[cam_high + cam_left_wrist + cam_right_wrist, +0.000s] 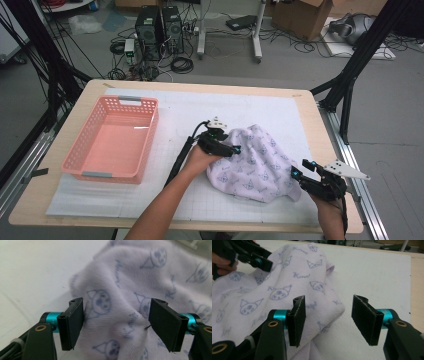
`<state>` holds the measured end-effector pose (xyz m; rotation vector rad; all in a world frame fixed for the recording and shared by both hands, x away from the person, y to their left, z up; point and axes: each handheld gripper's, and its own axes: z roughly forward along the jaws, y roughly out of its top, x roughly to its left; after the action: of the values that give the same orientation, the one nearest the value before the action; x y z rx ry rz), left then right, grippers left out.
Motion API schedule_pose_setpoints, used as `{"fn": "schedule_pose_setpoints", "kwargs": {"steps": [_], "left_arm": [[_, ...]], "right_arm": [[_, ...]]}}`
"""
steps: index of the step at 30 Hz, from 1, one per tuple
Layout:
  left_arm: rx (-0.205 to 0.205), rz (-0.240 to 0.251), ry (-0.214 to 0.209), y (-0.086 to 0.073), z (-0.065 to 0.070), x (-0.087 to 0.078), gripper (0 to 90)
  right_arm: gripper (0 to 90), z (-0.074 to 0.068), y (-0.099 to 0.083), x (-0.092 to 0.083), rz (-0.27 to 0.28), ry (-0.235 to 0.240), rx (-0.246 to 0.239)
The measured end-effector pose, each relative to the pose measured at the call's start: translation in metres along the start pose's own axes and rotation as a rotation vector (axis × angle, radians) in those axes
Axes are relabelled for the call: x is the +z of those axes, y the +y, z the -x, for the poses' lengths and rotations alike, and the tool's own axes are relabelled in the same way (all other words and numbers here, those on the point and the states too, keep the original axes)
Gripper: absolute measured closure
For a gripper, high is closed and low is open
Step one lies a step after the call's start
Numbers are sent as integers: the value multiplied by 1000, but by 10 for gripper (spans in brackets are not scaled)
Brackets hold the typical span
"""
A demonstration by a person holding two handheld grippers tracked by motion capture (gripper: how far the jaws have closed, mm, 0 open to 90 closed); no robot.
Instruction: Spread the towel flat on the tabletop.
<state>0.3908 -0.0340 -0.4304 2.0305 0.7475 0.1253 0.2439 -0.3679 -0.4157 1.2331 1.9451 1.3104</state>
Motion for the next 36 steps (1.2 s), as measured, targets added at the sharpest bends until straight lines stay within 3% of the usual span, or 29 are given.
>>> {"fn": "schedule_pose_setpoints", "kwargs": {"steps": [2,5,9,11,17,24,26,29,32,33,36], "left_arm": [[29,-39,2,1,6,10,284],[52,-51,1,2,12,17,327],[83,-54,8,3,11,13,641],[87,-33,5,5,8,7,691],[57,115,25,14,-1,-20,702],[-7,181,42,14,-14,-41,671],[-7,199,80,12,-17,-47,692],[-8,222,138,9,-23,-55,808],[18,174,155,6,-23,-54,818],[35,179,174,6,-23,-55,821],[4,268,239,10,-25,-64,833]], "right_arm": [[439,0,0,0,0,1,1],[439,-1,0,-1,-4,2,5],[439,0,-1,-1,-2,3,7],[439,0,-1,-1,-2,2,9],[438,0,-2,-2,0,-1,10],[438,-1,-3,0,-9,5,7],[438,-2,-3,1,-15,10,7],[438,-2,-4,3,-24,10,7],[438,-2,-5,4,-32,11,9],[438,-2,-5,4,-32,11,8],[438,-1,-5,4,-30,8,9]]}}
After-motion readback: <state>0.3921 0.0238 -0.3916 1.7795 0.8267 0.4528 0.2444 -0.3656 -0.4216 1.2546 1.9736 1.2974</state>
